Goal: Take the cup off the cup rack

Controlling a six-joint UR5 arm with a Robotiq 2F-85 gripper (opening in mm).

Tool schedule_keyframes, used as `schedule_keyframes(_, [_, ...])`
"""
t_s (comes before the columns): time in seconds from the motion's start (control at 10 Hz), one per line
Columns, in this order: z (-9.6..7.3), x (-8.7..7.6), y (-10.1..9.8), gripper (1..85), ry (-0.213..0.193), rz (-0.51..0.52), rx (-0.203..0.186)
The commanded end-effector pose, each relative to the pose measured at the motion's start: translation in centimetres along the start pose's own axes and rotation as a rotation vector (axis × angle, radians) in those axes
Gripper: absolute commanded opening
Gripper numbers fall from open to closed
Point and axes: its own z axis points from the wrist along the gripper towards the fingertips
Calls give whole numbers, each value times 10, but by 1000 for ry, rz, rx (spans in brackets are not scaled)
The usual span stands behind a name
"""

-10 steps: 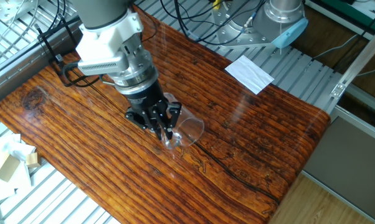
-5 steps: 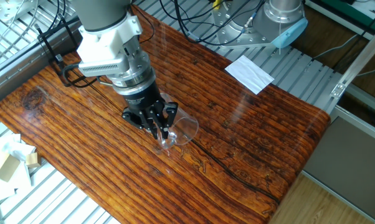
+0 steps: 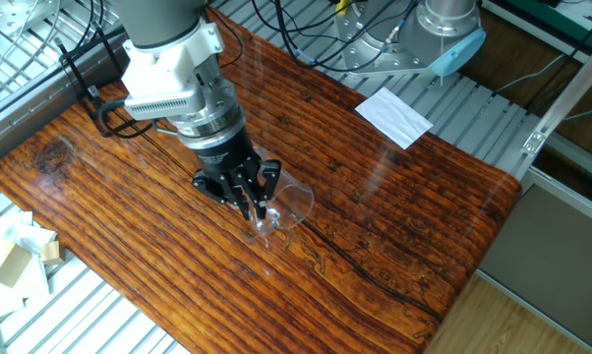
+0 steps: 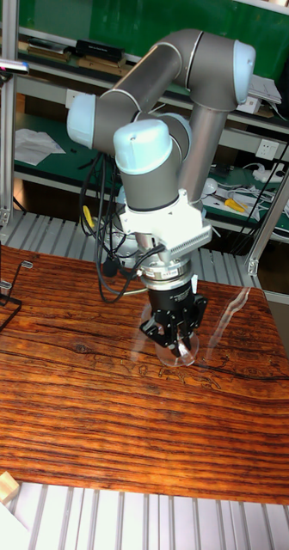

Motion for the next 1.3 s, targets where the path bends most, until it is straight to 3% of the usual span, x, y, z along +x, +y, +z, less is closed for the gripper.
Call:
schedule_keyframes(0.0, [-1, -11, 15, 13, -37, 20, -45])
schedule_keyframes(0.6, [4, -14, 14, 27, -33, -11, -16])
schedule_keyframes(1.0, [4, -21, 15, 133, -57, -69, -14])
schedule_keyframes(1.2, [5, -23, 20, 117, -61, -69, -31])
